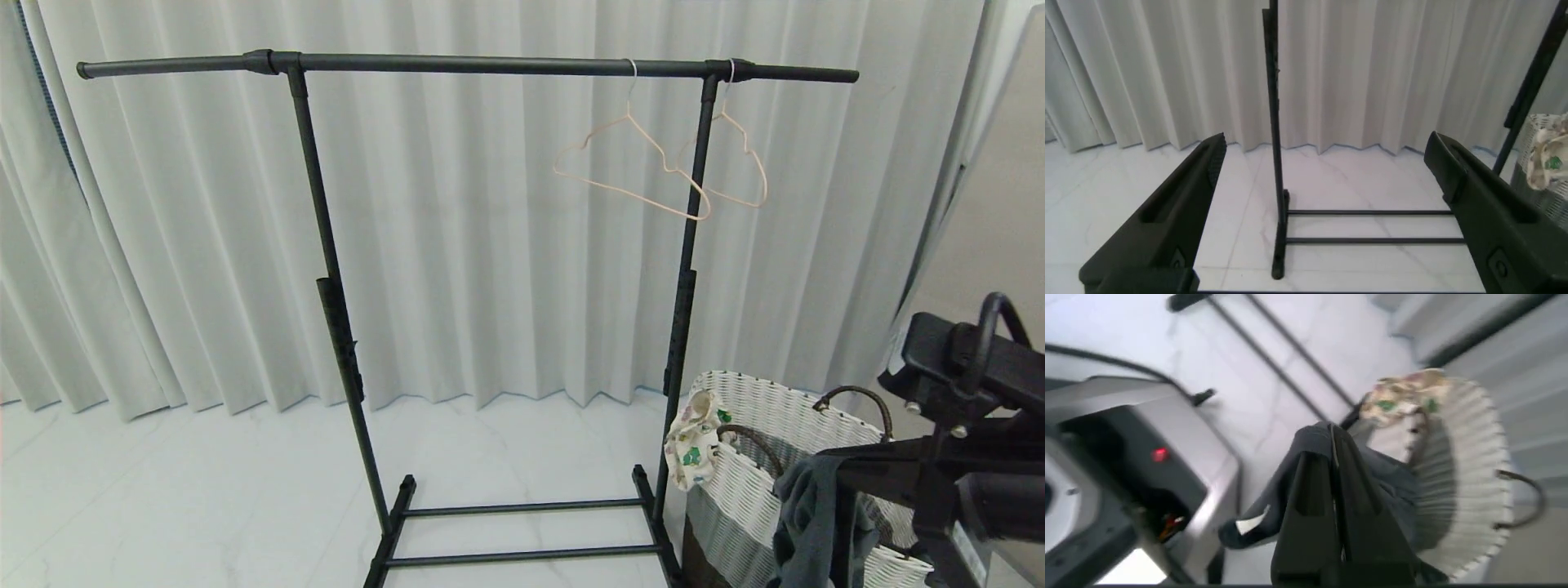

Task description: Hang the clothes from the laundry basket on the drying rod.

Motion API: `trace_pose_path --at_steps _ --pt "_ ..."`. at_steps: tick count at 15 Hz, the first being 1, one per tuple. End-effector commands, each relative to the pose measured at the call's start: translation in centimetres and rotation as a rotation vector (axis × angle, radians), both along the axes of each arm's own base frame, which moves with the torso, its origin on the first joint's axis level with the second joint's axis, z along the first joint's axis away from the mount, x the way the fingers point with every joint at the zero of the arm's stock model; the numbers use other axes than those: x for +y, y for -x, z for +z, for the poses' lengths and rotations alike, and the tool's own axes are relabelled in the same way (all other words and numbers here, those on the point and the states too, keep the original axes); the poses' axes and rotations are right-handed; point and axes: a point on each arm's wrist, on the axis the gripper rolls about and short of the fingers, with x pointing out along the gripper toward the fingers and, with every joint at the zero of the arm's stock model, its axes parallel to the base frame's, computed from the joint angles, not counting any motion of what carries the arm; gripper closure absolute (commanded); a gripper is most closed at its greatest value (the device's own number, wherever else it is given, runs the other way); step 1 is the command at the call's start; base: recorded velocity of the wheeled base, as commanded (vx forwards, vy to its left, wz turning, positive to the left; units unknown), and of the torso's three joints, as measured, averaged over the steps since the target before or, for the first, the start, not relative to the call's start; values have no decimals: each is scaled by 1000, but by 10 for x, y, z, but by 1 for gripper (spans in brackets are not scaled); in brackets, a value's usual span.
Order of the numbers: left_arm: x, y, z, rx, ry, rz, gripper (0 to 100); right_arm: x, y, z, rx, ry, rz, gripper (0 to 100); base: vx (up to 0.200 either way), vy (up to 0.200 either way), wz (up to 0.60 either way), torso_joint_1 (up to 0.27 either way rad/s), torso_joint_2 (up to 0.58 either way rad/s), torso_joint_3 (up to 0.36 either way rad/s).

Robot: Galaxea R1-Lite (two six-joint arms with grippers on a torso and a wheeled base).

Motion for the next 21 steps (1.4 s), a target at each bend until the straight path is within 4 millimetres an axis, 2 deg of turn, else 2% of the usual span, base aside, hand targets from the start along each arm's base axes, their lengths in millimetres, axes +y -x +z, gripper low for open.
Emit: trace_pose_path --at_steps 1,3,4,5,6,8,9,10,12,13,14,15,17,18,19,20,21 --pt "0 0 0 2 -49 0 0 8 3 -3 22 -1 45 100 0 0 0 0 0 0" --pt "0 0 1 -11 -55 -12 0 9 3 -2 40 -22 82 100 0 0 0 0 0 0" --pt "-2 6 29 -90 -30 -116 0 10 2 -2 38 -35 89 100 0 0 0 0 0 0" --pt "-4 5 69 -104 28 -266 0 12 1 -1 31 -43 91 100 0 0 0 0 0 0" --pt "-4 -6 114 -113 42 -298 0 13 -1 0 23 -57 89 100 0 0 0 0 0 0" --pt "-8 -49 174 -50 46 -371 0 18 -5 7 8 -103 74 100 0 0 0 0 0 0" --pt "-15 -72 188 0 52 -473 0 20 -7 13 1 -131 65 100 0 0 0 0 0 0" --pt "-29 -98 196 60 58 -600 0 22 -10 18 2 -156 51 100 0 0 0 0 0 0" --pt "-65 -147 186 179 49 -734 0 27 -14 26 -13 -205 37 100 0 0 0 0 0 0" --pt "-76 -163 177 226 45 -752 0 29 -16 29 -24 -223 30 100 0 0 0 0 0 0" --pt "-104 -185 161 296 27 -830 0 31 -20 31 -41 -250 22 100 0 0 0 0 0 0" --pt "-124 -195 149 334 14 -883 0 31 -21 32 -43 -256 19 100 0 0 0 0 0 0" --pt "-158 -201 124 427 -4 -974 0 33 -22 33 -43 -259 20 100 0 0 0 0 0 0" --pt "-184 -203 106 491 1 -1032 0 34 -24 35 -56 -273 21 100 0 0 0 0 0 0" --pt "-193 -204 100 503 2 -1051 0 35 -24 37 -63 -280 22 100 0 0 0 0 0 0" --pt "-220 -206 81 521 -9 -1107 0 35 -24 42 -69 -298 18 100 0 0 0 0 0 0" --pt "-229 -206 74 527 -15 -1124 0 35 -24 43 -66 -305 16 100 0 0 0 0 0 0"
